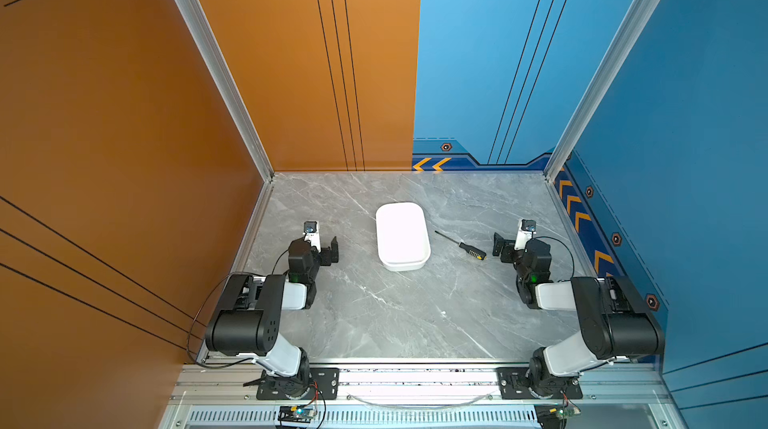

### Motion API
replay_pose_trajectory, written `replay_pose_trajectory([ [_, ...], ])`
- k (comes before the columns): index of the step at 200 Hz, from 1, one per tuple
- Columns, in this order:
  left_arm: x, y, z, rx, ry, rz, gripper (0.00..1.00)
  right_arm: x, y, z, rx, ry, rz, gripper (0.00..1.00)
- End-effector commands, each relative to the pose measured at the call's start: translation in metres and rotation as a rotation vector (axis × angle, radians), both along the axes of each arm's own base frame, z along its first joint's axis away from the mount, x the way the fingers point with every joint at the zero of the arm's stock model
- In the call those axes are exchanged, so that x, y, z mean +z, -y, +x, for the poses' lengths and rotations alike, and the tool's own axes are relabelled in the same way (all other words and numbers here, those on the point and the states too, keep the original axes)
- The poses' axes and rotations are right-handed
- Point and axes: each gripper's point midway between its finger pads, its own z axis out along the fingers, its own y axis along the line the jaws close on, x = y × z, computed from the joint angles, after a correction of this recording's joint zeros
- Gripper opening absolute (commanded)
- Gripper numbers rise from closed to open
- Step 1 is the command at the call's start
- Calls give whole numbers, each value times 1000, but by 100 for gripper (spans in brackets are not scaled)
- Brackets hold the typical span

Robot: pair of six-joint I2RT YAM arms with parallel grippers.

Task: Put the screwdriver in the bin
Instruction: 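Move the right gripper toward the screwdriver while the left arm lifts forward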

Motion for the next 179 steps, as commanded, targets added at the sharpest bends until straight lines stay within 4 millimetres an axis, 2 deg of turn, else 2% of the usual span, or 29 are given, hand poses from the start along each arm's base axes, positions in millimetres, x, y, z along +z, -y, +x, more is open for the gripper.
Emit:
replay_pose_trajectory([
  [1,5,-4,6,11,7,16,98,2,-1,4,12,0,7,100],
  [42,5,-4,5,10,7,16,98,1,-1,4,16,-1,10,100],
  [61,5,-4,5,11,7,17,98,5,-15,4,111,8,26,100],
  [80,9,-6,5,25,11,19,98,17,-24,6,170,-13,28,100],
  [106,31,-9,3,49,20,31,98,42,-42,13,278,-107,39,100],
  [131,48,-9,1,67,-46,14,98,63,-61,14,396,-236,17,100],
  [151,62,3,3,25,-117,-69,98,72,-71,12,459,-354,36,100],
  [179,73,35,8,-84,-223,-212,98,69,-89,4,551,-538,-36,100],
])
